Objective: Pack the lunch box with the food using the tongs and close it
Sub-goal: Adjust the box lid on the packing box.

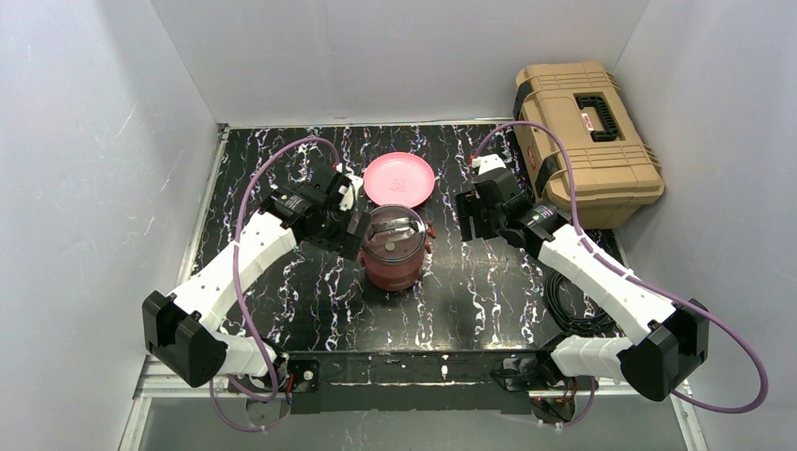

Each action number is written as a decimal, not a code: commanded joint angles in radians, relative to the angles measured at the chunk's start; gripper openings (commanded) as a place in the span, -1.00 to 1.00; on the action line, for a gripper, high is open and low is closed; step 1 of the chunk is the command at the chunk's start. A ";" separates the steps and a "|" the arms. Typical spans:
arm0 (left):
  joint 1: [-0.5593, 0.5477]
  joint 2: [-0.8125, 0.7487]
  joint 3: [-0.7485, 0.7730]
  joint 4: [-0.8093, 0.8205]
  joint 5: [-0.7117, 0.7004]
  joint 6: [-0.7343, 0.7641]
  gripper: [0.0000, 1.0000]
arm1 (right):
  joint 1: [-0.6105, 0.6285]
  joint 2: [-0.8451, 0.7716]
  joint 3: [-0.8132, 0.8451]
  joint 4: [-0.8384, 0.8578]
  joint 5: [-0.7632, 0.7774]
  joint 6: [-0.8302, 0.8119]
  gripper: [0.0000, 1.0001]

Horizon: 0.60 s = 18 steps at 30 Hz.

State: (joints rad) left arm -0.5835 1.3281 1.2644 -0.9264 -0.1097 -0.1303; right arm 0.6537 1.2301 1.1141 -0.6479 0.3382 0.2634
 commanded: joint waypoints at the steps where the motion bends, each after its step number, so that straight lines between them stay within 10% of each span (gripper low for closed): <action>1: 0.011 0.004 -0.009 0.017 -0.021 0.013 0.93 | -0.006 -0.030 -0.010 0.030 0.010 0.016 0.63; 18: 0.015 -0.088 0.073 -0.105 0.021 0.017 0.95 | -0.007 -0.023 -0.026 0.085 -0.047 0.037 0.64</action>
State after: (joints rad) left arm -0.5720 1.3090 1.2678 -0.9398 -0.0963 -0.1188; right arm 0.6537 1.2209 1.1114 -0.6331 0.3202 0.2775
